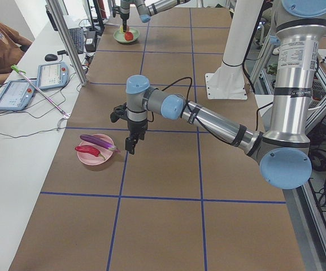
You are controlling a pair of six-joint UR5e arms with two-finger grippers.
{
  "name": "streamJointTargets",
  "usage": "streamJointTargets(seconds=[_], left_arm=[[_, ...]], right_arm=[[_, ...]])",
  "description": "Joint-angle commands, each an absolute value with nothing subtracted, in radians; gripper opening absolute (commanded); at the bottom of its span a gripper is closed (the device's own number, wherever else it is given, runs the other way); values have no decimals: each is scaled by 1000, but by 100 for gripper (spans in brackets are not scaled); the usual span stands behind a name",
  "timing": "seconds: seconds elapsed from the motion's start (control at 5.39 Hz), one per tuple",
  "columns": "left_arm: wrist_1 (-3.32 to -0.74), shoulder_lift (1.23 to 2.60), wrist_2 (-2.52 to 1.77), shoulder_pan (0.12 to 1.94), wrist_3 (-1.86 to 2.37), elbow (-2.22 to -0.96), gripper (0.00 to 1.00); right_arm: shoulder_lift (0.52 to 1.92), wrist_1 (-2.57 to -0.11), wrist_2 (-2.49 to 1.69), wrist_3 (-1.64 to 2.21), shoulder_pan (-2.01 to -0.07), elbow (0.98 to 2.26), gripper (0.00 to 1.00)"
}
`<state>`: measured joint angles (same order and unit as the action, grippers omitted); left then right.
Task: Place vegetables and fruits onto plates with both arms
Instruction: 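Lower the peach onto the green plate beside the pomegranate and open the right gripper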
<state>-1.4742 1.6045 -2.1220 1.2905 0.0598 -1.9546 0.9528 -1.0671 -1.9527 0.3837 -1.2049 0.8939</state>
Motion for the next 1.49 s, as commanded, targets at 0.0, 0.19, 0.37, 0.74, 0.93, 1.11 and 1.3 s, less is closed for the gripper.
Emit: streamJointTargets(seconds=[0.0, 0.19, 0.37, 0.74, 0.93, 1.11, 1.3], left_arm=[[-1474, 1605, -2123, 1290, 60, -1951, 100], [-1473, 1603, -2123, 1290, 60, -1947, 100], [-1467, 1603, -2123, 1290, 58, -1945, 100], [-1445, 1586, -2169, 1333, -76, -1927, 100], [-1440, 1553, -2259, 1394, -192, -1918, 100], [-1446, 1543, -2279, 1460, -252, -1866, 100], [-1450, 1545, -2333, 1504, -353, -1795, 100]], right_arm=[[977, -1154, -2071, 361, -1265, 1021, 100], [1011, -1287, -2086, 326, -1299, 1161, 100], [1043, -1492, -2168, 207, -1363, 1316, 100], [1278, -1656, -2326, 155, -1472, 1629, 100], [1399, -1657, -2379, 138, -1532, 1704, 100], [1522, -1651, -2448, 79, -1566, 1724, 100], [1599, -1638, -2518, 77, -1619, 1733, 100]])
